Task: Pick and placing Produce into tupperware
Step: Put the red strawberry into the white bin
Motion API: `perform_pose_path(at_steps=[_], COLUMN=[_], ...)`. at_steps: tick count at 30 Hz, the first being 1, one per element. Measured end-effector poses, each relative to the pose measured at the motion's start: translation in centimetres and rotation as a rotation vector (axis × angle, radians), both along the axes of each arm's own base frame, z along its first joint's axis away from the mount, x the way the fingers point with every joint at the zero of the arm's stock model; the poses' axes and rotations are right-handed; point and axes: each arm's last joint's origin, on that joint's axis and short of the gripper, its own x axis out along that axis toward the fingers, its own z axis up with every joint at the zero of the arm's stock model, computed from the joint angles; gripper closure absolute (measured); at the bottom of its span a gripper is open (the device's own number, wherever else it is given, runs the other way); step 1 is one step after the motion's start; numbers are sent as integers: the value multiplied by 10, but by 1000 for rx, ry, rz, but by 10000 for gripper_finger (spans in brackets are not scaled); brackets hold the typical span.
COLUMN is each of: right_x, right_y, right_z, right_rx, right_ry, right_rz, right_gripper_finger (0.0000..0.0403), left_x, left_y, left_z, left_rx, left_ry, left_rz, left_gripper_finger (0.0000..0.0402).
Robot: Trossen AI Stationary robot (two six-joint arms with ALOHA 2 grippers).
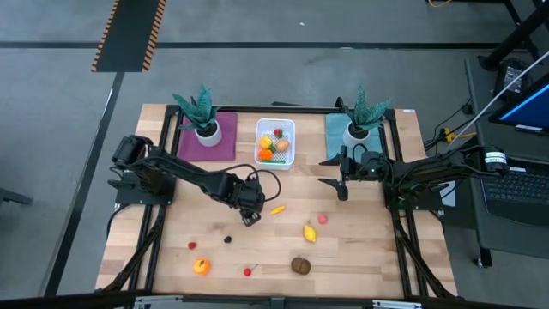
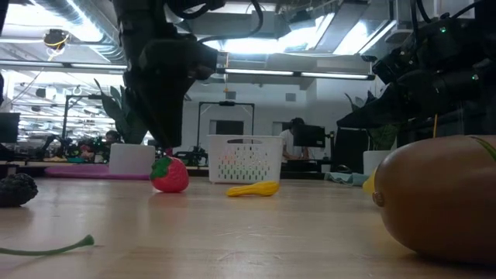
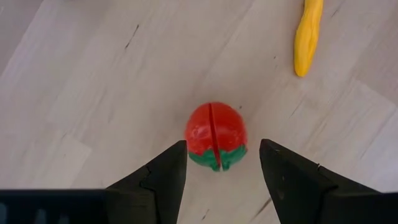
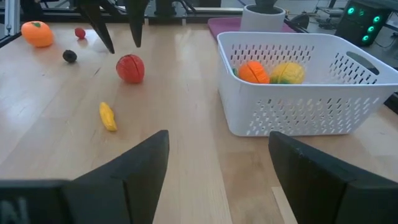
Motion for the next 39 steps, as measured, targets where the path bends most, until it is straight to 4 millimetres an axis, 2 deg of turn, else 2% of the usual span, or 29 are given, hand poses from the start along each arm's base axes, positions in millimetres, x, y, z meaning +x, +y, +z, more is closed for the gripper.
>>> perform_pose_path(at_steps=[9,18,39], right_x=[0,0,0], right_y=[0,0,0], right_z=[0,0,-1], right_rx=[1,1,2], right_ry=[0,3,6], right_rz=[-1,0,-1], right_gripper_finger=[125,125,125], left_x=[6,14,16], left_y=[-1,2,5], left_z=[-7,-28,-29], left_rx=[-7,-47,-46], left_ry=[-17,48,46], left_rz=[1,1,-45], left_gripper_finger=[207,207,207])
